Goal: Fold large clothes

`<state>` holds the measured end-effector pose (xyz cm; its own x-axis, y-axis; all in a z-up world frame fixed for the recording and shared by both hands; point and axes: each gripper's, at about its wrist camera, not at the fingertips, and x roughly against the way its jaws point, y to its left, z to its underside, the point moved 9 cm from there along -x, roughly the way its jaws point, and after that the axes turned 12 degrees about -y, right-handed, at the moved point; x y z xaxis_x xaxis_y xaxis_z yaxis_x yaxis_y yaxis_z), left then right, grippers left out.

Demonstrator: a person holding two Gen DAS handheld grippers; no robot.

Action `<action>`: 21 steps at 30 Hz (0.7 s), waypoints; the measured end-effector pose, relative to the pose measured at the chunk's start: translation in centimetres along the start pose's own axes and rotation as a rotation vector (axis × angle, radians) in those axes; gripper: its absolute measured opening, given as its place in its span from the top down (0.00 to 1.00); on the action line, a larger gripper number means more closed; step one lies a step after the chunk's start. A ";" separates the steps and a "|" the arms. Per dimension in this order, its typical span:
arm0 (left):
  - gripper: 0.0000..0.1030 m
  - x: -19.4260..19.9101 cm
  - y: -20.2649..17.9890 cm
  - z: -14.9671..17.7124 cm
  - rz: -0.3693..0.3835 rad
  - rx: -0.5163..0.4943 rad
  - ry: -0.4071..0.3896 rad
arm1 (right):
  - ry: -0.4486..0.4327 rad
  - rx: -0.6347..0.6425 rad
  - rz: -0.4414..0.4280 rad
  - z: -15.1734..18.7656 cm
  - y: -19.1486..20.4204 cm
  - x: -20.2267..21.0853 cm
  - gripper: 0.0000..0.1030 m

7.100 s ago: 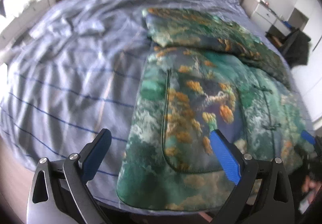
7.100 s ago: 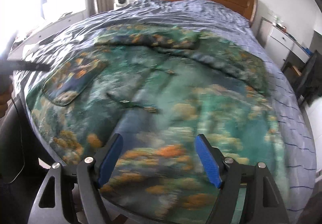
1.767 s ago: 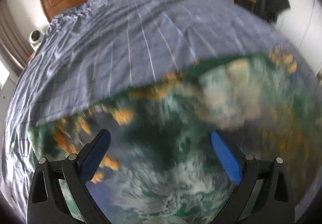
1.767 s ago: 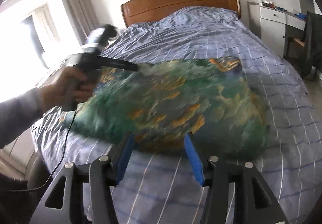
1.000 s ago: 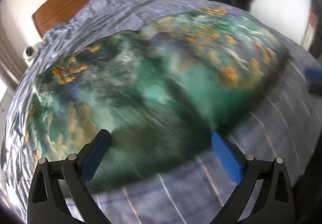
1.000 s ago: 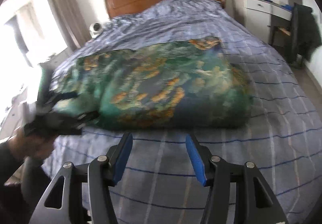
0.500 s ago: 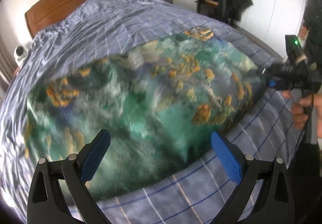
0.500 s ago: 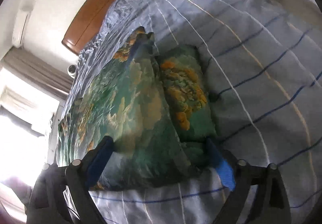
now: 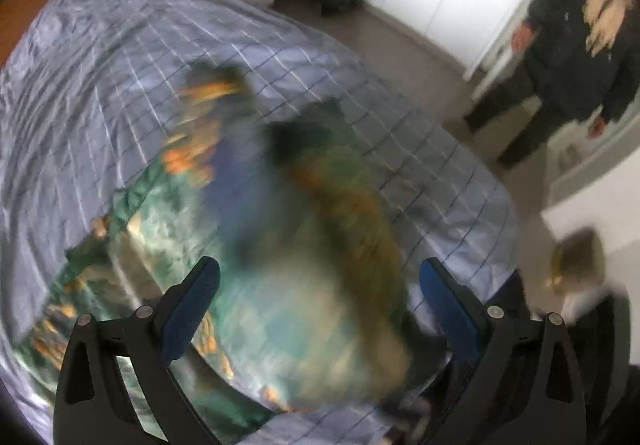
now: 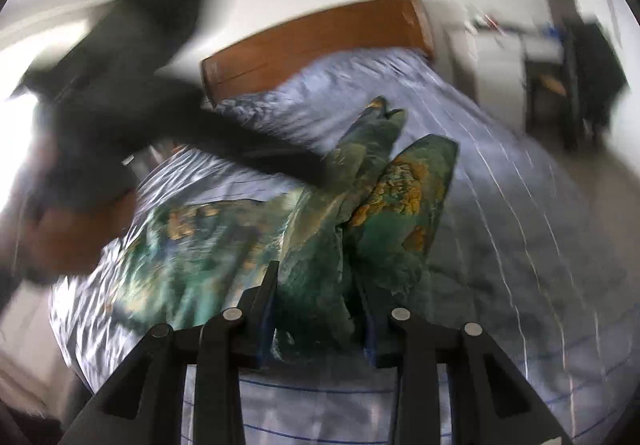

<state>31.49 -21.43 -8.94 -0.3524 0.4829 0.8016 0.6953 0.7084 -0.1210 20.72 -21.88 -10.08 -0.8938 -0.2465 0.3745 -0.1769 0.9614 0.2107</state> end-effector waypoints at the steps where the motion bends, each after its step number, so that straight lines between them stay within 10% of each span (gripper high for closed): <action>1: 0.03 0.1 0.2 0.1 -0.035 -0.027 0.015 | -0.005 0.057 -0.019 -0.2 1.9 -0.1 0.67; 4: 0.04 0.6 1.9 1.4 -0.192 -0.099 0.070 | -0.026 0.226 -0.059 -0.6 7.1 -0.5 0.69; 6: 0.33 1.1 3.6 2.6 -0.287 -0.106 0.085 | -0.036 0.297 -0.086 -0.7 9.6 -0.7 0.69; 7: 0.68 1.3 4.7 3.3 -0.305 -0.081 0.098 | -0.039 0.318 -0.102 -0.8 10.6 -0.9 0.69; 8: 0.72 1.8 6.0 4.0 -0.279 -0.008 0.099 | -0.040 0.335 -0.118 -0.8 11.4 -1.1 0.69; 11: 0.75 4.4 9.0 4.9 -0.259 0.074 0.046 | -0.027 0.353 -0.176 -0.9 13.1 -0.5 0.66; 14: 0.75 8.4 14.1 6.6 -0.229 0.183 -0.019 | 0.029 0.260 -0.298 -1.5 14.3 1.6 0.31; 21: 0.73 13.4 26.7 16.2 -0.233 0.493 -0.101 | 0.106 0.214 -0.257 -3.4 11.9 -1.3 0.33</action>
<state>35.20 12.34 -10.91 -0.5370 0.3139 0.7830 0.2247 0.9479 -0.2259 21.20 -10.49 -5.01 -0.7634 -0.4841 0.4277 -0.4826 0.8675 0.1206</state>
